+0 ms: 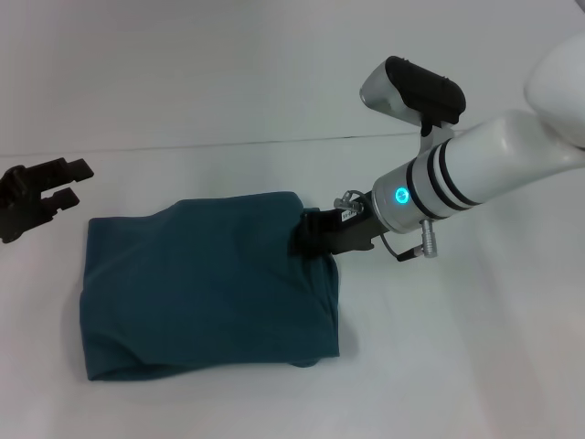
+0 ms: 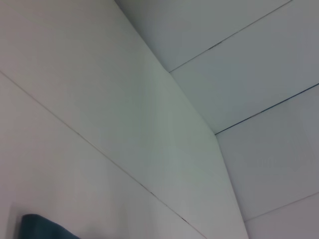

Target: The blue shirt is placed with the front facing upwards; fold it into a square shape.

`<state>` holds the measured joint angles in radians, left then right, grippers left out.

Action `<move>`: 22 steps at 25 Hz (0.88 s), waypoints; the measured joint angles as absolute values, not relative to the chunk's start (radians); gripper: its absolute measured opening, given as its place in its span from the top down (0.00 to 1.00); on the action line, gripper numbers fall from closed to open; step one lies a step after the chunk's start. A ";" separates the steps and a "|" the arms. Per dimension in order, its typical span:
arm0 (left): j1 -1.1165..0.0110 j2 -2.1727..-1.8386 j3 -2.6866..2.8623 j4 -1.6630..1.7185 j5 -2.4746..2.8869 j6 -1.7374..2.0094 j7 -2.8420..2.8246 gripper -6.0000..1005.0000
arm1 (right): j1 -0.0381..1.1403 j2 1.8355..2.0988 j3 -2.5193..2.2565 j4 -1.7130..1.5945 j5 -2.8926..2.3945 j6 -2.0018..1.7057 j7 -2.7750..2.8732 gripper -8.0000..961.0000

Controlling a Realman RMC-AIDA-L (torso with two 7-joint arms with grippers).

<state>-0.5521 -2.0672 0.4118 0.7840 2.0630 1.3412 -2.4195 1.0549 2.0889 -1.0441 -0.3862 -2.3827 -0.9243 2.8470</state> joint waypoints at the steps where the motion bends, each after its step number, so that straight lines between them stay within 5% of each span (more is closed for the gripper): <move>1: -0.552 -2.067 0.412 0.781 2.063 1.340 -2.417 0.42 | 1.055 2.091 -1.044 -0.381 -2.382 -0.914 2.848 0.69; 18: -0.550 -2.065 0.408 0.773 2.062 1.335 -2.408 0.42 | 1.078 2.094 -1.044 -0.328 -2.379 -0.844 2.828 0.71; 22: -0.549 -2.065 0.408 0.773 2.062 1.334 -2.408 0.42 | 1.082 2.093 -1.045 -0.325 -2.379 -0.845 2.827 0.87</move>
